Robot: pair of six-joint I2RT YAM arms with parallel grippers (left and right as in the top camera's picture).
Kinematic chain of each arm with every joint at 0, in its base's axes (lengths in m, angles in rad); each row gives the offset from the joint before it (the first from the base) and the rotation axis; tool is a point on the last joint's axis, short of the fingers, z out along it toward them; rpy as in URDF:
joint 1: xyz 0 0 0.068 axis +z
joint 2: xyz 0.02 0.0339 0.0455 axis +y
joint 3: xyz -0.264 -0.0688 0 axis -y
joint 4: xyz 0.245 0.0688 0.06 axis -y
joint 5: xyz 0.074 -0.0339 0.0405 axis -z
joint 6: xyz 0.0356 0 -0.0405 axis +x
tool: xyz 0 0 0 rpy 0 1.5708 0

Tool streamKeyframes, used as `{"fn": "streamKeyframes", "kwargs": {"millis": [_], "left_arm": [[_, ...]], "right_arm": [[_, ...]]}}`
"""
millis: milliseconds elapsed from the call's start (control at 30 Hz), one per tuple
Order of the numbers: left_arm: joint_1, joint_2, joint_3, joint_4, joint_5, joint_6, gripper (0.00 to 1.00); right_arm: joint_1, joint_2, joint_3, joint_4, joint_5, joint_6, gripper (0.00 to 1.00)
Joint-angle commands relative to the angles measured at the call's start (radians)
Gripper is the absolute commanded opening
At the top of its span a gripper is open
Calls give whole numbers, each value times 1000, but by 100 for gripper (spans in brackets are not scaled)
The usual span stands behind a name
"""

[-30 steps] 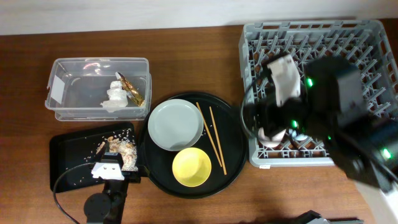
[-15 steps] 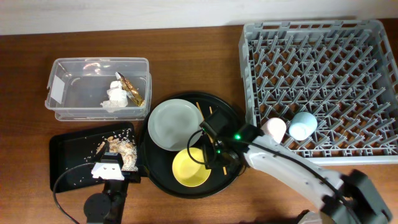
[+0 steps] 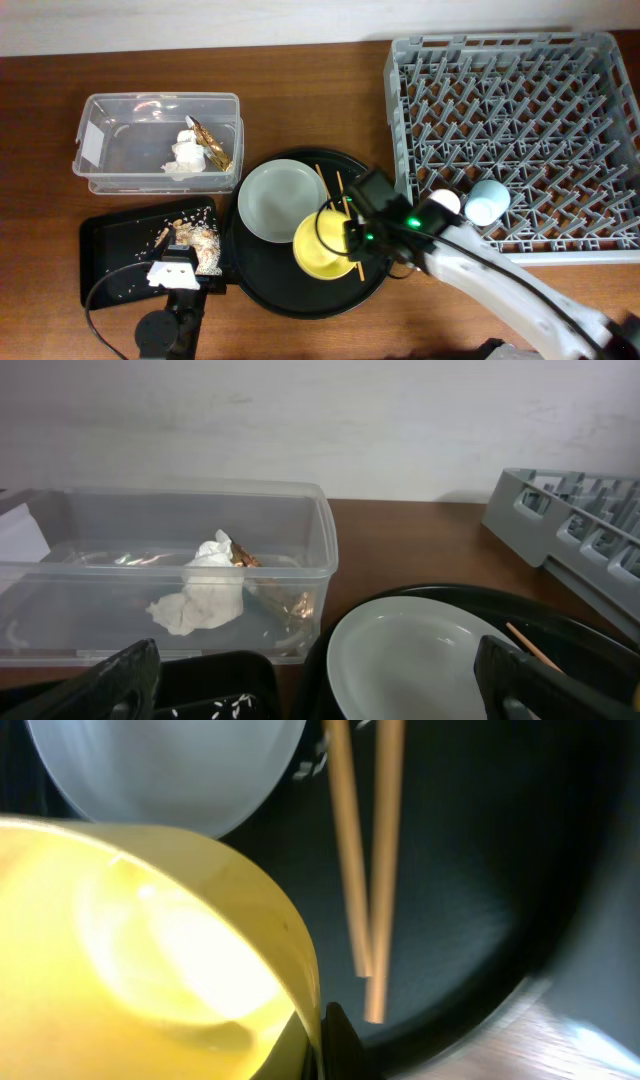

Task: Sort waste into correct bins and load items into the dishwasher rack
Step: 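Grasp the yellow bowl with right gripper and place it in the rack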

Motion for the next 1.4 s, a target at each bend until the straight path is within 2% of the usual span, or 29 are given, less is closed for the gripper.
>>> {"fn": "streamKeyframes", "kwargs": {"millis": [0, 67, 100, 133, 200, 267, 333, 400, 500, 700, 833, 1133, 1200, 1233, 1267, 1367], "left_arm": [[5, -7, -6, 2, 11, 15, 99], [5, -7, -6, 2, 11, 15, 99], [5, -7, -6, 2, 11, 15, 99], [5, -7, -6, 2, 11, 15, 99], [5, -7, -6, 2, 11, 15, 99], [5, -7, -6, 1, 11, 15, 99], [5, -7, -6, 2, 11, 15, 99], [5, -7, -6, 2, 11, 15, 99], [5, -7, -6, 2, 11, 15, 99], [5, -7, -6, 2, 11, 15, 99], [5, -7, -6, 2, 11, 15, 99], [5, -7, -6, 2, 11, 15, 99], [5, -7, -6, 2, 11, 15, 99], [5, -7, -6, 2, 11, 15, 99], [5, -7, -6, 2, 11, 15, 99], [5, -7, -6, 1, 11, 15, 99]], "right_arm": [[-45, -169, 33, -42, 557, -12, 4], [-69, -217, 33, 1, 819, -9, 4], [-93, -240, 33, 69, 989, -14, 4], [-121, -248, 33, 141, 1073, -57, 4], [-192, -236, 33, 313, 1101, -229, 4], [-257, -208, 33, 423, 1101, -332, 4], [-348, -155, 33, 507, 1101, -412, 4], [-444, -76, 33, 548, 1101, -433, 4], [-527, 64, 33, 551, 1101, -441, 4], [-535, 249, 33, 576, 1106, -459, 4], [-531, 287, 33, 565, 1096, -459, 4], [-372, 287, 33, 380, 1090, -459, 4], [-359, 285, 34, 349, 1101, -459, 12], [-347, 278, 38, 335, 1101, -459, 26], [-332, 268, 48, 313, 1100, -458, 36], [-257, 209, 129, 235, 1045, -459, 48]]}}
